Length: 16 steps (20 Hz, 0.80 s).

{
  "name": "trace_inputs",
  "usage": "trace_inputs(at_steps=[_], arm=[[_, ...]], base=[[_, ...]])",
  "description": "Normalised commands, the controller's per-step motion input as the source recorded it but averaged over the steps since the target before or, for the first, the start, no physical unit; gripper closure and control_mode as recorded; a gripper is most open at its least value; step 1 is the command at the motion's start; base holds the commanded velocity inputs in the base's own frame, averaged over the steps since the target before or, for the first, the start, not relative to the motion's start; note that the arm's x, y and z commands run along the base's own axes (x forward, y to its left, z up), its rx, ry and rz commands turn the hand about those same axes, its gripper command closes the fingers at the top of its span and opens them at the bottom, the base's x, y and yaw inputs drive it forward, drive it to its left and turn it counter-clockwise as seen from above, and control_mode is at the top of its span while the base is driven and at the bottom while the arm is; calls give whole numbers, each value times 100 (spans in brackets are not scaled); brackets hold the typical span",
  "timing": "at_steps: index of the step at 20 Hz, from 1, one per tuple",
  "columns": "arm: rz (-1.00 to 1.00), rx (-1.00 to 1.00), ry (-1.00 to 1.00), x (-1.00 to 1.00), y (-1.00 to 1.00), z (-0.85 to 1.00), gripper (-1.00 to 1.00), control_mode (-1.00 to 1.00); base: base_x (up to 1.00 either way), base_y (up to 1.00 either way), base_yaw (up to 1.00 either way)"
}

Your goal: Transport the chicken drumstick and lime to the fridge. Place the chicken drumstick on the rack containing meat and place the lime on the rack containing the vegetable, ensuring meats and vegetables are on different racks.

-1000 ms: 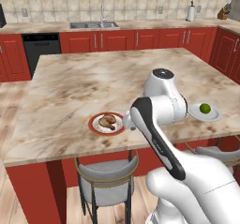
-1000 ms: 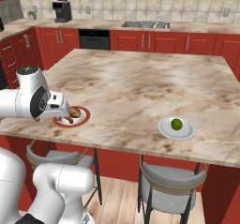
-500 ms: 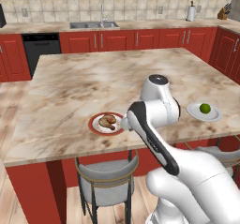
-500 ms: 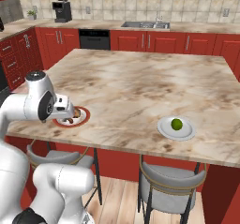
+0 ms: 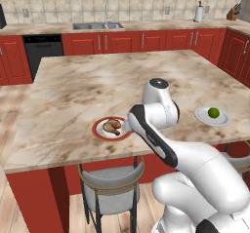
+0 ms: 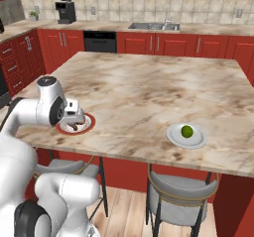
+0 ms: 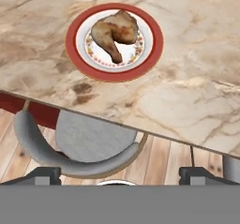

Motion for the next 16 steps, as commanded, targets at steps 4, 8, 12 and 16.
trace_inputs(at_steps=[4, 8, 12, 16], arm=[[0, 0, 0, 44, 0, -15, -100, -100], [0, 0, 0, 46, 9, -24, -100, -100], [0, 0, 0, 47, 14, -34, -100, -100], [2, 0, 0, 48, 12, -45, -100, -100]], base=[[0, 0, 0], [0, 0, 0], [0, 0, 0], [0, 0, 0]])
